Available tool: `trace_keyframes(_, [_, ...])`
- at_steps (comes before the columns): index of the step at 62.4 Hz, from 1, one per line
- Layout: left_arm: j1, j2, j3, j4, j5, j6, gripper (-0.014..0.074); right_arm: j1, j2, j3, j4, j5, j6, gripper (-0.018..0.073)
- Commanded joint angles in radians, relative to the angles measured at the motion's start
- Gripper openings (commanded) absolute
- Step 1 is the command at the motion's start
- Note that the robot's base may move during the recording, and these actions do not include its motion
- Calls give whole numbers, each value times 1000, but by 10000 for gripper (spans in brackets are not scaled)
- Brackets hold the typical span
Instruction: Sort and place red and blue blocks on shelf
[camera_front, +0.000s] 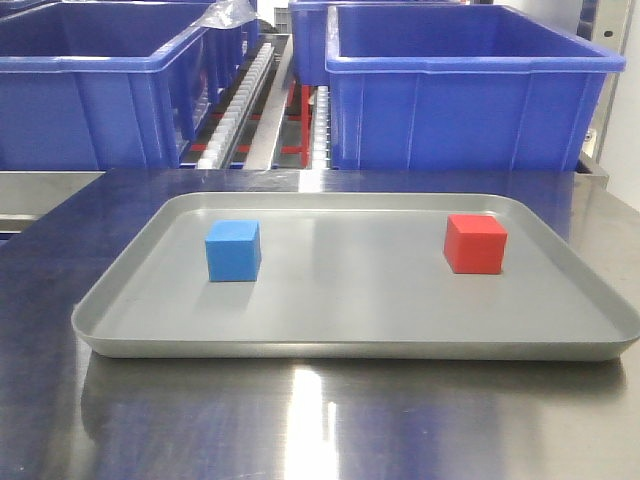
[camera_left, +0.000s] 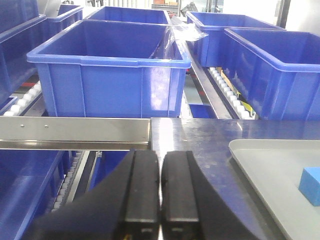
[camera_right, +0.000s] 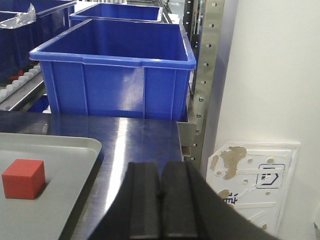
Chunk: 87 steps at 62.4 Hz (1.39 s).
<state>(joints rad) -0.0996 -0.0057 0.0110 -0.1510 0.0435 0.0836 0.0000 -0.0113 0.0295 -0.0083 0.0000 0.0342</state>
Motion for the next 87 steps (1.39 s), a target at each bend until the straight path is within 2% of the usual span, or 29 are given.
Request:
trace_keyframes(1, [-6, -16, 25, -1, -80, -4, 125, 3, -18, -21, 3, -79, -2, 58])
trace_keyframes(28, [-6, -16, 25, -1, -80, -4, 125, 3, 10, -30, 22, -85, 1, 58])
trace_keyframes(40, [-6, -16, 25, -1, -80, -4, 125, 3, 247, -153, 45, 24, 75, 58])
trace_keyframes(60, [-6, -16, 25, -1, -80, -4, 125, 38, 534, -403, 73, 64, 75, 58])
trace_keyframes(70, [-6, -16, 25, -1, -80, -4, 125, 38, 649, -522, 82, 169, 75, 58])
trace_keyframes(87, [-6, -16, 25, -1, -80, -4, 125, 38, 853, -693, 114, 437, 75, 58])
